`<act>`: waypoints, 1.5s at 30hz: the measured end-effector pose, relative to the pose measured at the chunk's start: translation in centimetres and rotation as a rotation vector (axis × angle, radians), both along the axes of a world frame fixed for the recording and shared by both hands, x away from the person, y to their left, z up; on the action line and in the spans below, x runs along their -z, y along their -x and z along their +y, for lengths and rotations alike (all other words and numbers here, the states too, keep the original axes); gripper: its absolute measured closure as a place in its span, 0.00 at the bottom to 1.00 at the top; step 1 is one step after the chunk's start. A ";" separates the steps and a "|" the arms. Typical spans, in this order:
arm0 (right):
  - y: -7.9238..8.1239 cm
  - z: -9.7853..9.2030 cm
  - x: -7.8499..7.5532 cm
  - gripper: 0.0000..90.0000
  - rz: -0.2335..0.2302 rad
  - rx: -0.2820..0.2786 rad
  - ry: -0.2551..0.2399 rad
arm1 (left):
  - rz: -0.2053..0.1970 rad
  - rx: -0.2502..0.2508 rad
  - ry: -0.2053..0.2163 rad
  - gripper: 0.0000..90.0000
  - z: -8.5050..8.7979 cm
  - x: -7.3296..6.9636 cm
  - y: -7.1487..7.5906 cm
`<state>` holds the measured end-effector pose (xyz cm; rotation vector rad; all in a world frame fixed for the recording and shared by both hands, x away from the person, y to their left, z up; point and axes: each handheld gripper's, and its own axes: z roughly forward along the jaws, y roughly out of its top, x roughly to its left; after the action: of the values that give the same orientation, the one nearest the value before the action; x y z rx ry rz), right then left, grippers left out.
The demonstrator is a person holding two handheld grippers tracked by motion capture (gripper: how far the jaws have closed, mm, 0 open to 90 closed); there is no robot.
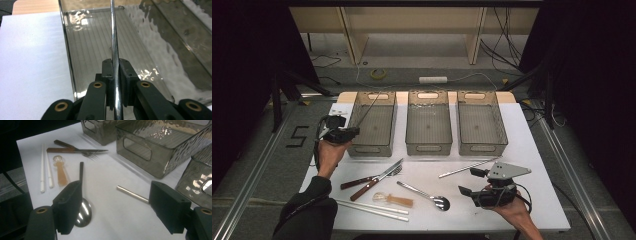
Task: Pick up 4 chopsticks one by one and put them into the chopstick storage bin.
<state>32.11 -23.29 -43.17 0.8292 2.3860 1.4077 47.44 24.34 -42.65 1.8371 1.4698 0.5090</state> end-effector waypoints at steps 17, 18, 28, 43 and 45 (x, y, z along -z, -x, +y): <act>-0.2 -0.2 -0.3 0.31 -0.011 -0.011 0.031 | -0.055 0.110 0.137 0.42 -0.6 -1.2 3.1; -0.2 -0.3 -0.4 0.31 -0.007 -0.009 0.033 | -0.062 0.122 0.132 0.40 -0.7 -1.2 3.5; -2.2 -0.9 -2.0 0.34 0.000 -0.063 0.229 | -0.095 0.225 0.145 0.28 -2.0 -0.9 7.2; -7.4 0.3 -2.0 0.41 0.074 -0.206 0.538 | -0.192 0.336 0.164 0.22 -5.3 -0.6 12.1; -8.0 0.4 -1.9 0.40 0.087 -0.211 0.559 | -0.188 0.347 0.190 0.22 -5.6 -0.5 12.6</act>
<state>40.07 -22.91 -41.25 0.5079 2.7877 0.6942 34.84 18.76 -42.20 1.7883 1.0107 0.3462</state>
